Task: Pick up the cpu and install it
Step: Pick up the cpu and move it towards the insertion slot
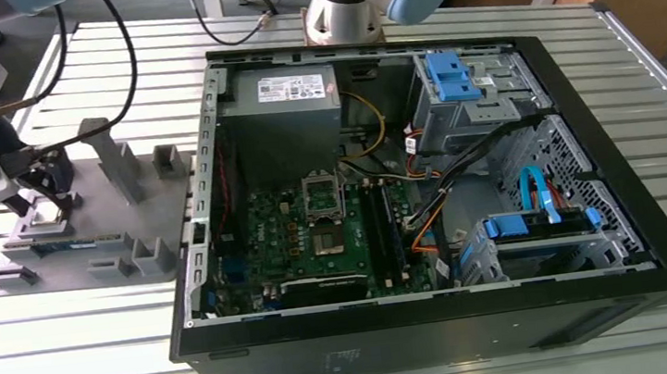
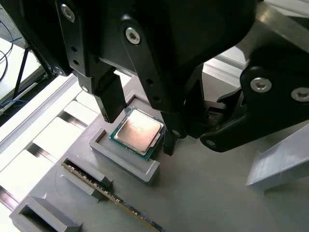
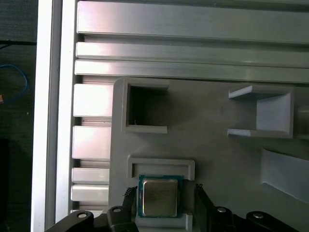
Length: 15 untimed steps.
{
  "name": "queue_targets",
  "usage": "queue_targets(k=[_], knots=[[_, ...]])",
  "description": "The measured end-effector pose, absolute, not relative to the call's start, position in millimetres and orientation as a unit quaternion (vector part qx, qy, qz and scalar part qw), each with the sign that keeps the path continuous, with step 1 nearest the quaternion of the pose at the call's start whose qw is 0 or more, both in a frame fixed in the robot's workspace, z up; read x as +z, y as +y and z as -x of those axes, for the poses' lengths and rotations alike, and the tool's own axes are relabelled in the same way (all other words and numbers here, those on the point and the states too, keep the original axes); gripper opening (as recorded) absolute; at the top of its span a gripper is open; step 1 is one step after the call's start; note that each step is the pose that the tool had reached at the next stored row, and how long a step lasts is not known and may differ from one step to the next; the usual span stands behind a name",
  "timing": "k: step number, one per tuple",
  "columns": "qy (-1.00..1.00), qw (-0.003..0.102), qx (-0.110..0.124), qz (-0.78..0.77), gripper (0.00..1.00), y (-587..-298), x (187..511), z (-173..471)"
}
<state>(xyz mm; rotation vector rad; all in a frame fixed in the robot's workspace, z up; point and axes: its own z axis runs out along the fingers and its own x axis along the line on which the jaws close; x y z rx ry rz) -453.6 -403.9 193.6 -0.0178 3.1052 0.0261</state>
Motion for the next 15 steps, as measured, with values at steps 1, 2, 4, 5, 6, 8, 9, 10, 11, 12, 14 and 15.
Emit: queue_targets(k=[1,2,4,5,6,8,9,10,11,12,14,15], knots=[[1.0,0.018,0.008,0.006,0.59,-403.8,192.6,453.5],[1.0,0.018,0.008,0.006,0.59,-403.9,191.6,453.6],[1.0,0.018,0.008,0.006,0.59,-403.9,189.7,453.6],[1.0,0.018,0.008,0.006,0.59,-403.9,188.8,453.6],[1.0,0.018,0.008,0.006,0.59,-403.9,188.1,453.6],[1.0,0.018,0.008,0.006,0.59,-403.9,187.9,453.6],[1.0,0.018,0.008,0.006,0.59,-403.9,187.9,453.6],[1.0,0.018,0.008,0.006,0.59,-403.9,187.8,453.6],[1.0,0.018,0.008,0.006,0.59,-403.9,187.7,453.6],[1.0,0.018,0.008,0.006,0.59,-403.9,187.6,453.8],[1.0,0.018,0.008,0.006,0.59,-403.9,187.4,454.7],[1.0,0.018,0.008,0.006,0.59,-403.9,187.2,454.8]])
